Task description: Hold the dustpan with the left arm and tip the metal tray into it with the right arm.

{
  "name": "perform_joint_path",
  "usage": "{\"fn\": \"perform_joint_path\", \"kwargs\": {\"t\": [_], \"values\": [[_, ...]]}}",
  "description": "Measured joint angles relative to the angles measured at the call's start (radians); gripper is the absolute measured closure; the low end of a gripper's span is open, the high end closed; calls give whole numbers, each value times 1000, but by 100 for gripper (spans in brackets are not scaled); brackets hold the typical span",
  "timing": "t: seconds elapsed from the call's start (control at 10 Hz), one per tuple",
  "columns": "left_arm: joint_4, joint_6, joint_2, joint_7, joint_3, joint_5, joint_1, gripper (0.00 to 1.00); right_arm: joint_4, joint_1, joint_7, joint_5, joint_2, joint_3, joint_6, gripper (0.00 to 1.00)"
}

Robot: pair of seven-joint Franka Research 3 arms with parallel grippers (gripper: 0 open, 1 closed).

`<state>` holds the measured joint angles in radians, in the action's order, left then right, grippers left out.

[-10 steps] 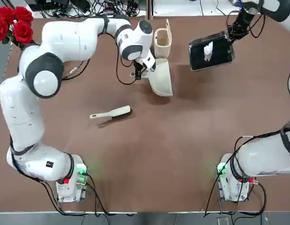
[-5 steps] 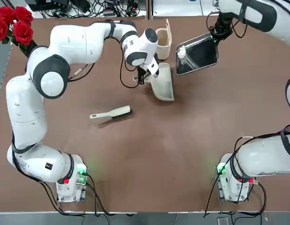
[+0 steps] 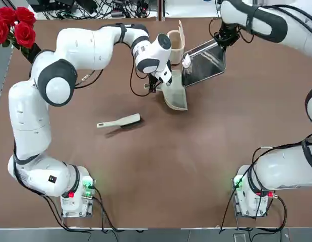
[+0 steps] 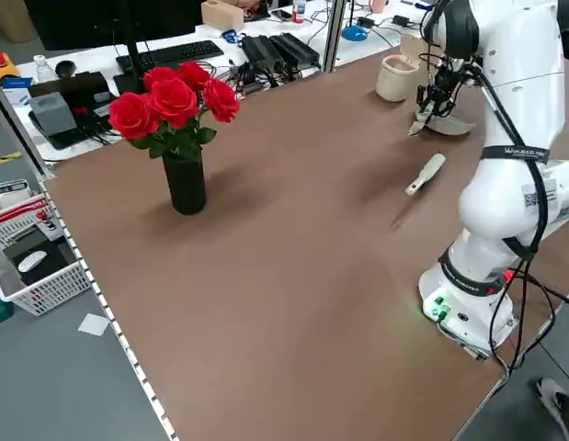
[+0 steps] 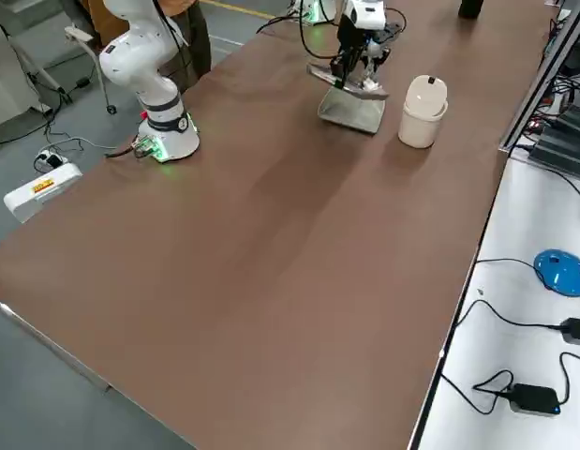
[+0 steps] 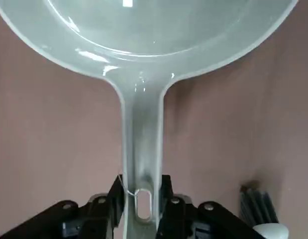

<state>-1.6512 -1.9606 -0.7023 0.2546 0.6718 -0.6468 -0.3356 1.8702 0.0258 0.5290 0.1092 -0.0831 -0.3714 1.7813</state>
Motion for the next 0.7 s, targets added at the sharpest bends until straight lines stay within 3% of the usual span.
{"fn": "perform_joint_path", "kwargs": {"t": [0.2, 0.7], "values": [[0, 0, -4, 0, -4, -1, -8, 67, -1, 2, 37, 49, 0, -56, -28, 95], [1, 0, -7, -1, -17, -2, -11, 67, -38, 16, 218, 241, -1, -253, -128, 95]]}}
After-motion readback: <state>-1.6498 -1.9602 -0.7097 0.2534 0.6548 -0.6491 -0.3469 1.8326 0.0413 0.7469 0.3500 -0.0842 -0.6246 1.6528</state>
